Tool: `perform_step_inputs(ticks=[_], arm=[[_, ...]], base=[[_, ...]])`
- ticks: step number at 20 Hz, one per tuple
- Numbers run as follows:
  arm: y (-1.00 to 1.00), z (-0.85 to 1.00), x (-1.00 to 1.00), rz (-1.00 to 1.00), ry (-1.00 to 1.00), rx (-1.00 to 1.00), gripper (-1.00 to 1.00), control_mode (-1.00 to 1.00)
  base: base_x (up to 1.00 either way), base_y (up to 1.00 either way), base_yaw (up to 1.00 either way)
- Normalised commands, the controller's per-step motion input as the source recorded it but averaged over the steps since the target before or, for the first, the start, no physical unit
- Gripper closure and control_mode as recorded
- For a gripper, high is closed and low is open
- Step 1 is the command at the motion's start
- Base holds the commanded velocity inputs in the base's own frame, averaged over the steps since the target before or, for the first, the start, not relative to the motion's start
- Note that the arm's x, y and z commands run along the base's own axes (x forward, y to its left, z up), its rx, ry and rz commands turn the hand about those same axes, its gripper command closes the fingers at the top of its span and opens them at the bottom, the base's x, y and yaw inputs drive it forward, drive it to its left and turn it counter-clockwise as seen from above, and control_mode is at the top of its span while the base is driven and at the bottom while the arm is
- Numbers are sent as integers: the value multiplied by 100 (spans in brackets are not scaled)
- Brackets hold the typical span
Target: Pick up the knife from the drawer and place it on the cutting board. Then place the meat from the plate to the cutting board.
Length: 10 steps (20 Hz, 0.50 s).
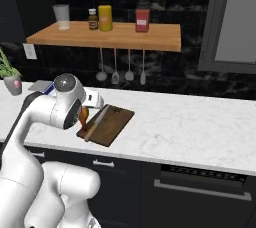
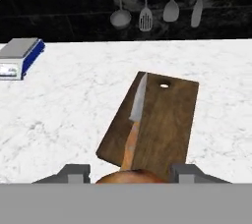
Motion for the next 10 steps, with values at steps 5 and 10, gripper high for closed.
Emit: perform_step_inputs(ticks=[5,10], arm=[[-17,-58,13,-37,4,-1,100,-100],[-45,-55,25,-24,6,2,100,-100]], base=[[0,0,0],[0,0,0]])
